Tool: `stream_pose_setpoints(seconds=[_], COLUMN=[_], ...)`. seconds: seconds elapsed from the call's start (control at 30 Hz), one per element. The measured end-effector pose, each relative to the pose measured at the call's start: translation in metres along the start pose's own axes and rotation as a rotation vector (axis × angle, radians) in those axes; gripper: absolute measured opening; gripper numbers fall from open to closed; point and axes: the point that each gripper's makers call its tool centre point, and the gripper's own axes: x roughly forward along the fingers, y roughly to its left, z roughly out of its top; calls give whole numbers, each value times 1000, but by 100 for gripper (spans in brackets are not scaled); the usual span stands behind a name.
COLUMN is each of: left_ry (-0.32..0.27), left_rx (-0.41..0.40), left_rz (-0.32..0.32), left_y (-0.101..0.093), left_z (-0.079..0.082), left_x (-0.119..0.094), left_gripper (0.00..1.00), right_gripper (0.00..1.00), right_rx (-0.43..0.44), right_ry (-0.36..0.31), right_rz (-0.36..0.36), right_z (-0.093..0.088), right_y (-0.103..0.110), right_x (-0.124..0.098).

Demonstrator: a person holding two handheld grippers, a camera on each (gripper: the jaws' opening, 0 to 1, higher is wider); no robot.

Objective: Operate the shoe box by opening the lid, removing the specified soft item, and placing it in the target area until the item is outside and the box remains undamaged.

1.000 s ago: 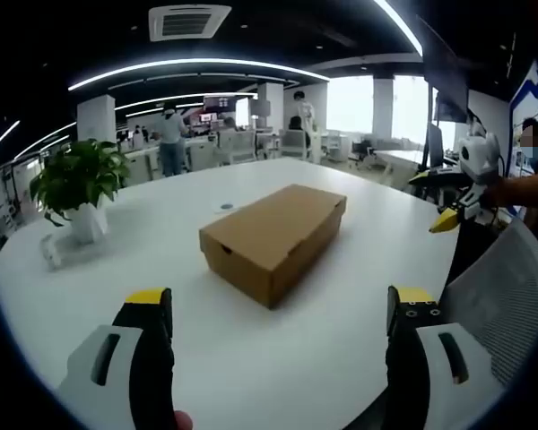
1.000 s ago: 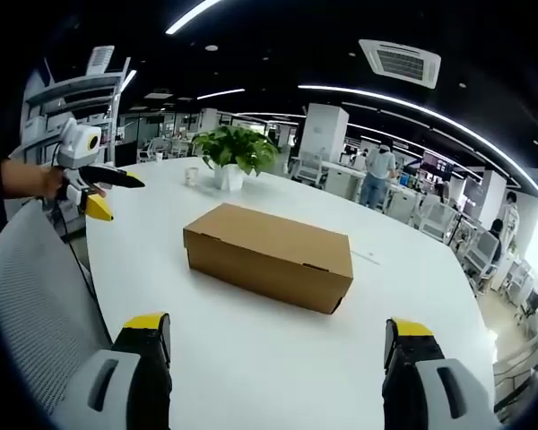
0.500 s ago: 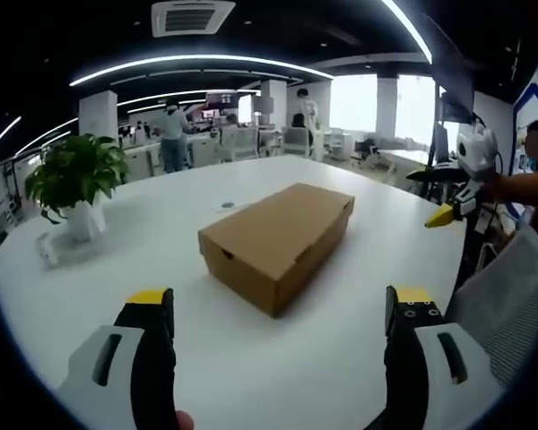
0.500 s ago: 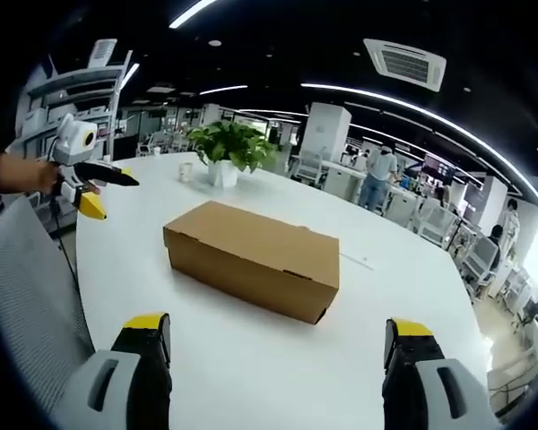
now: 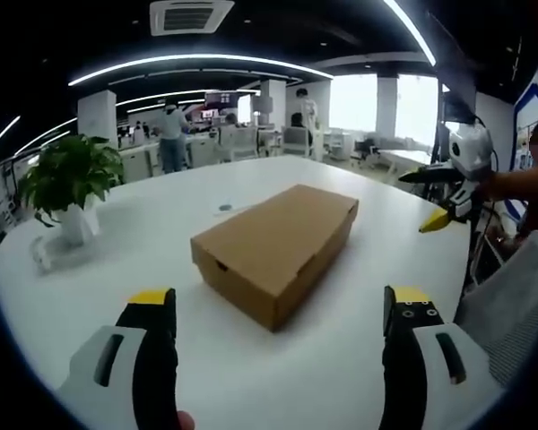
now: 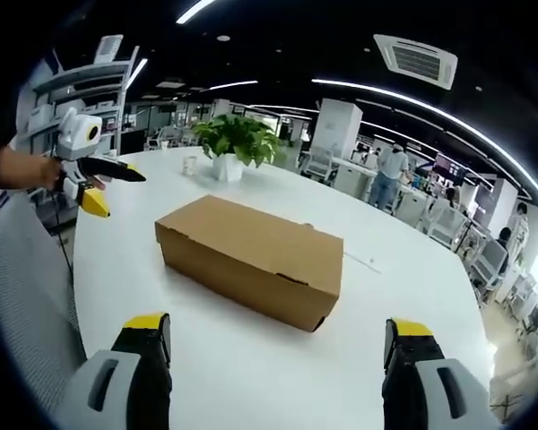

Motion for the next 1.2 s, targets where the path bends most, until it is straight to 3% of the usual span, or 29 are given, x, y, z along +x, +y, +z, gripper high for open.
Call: stream_pose_setpoints(seconds=[0.4, 0.77, 1.2], left_ry=[22, 25, 54], left_rx=[-13, -27, -17], left_rz=[-6, -15, -32], left_y=[-1, -4, -11], left_z=[-8, -3, -10], left_x=[16, 35, 56], left_gripper=[93, 91, 89], right_gripper=[98, 96, 94], right_rx=[-9, -29, -8], right_ry=[-3, -3, 62], right_rz=[48, 100, 140], right_z=[1, 2, -6], right_y=[-14, -21, -29], right_x=[31, 57, 88])
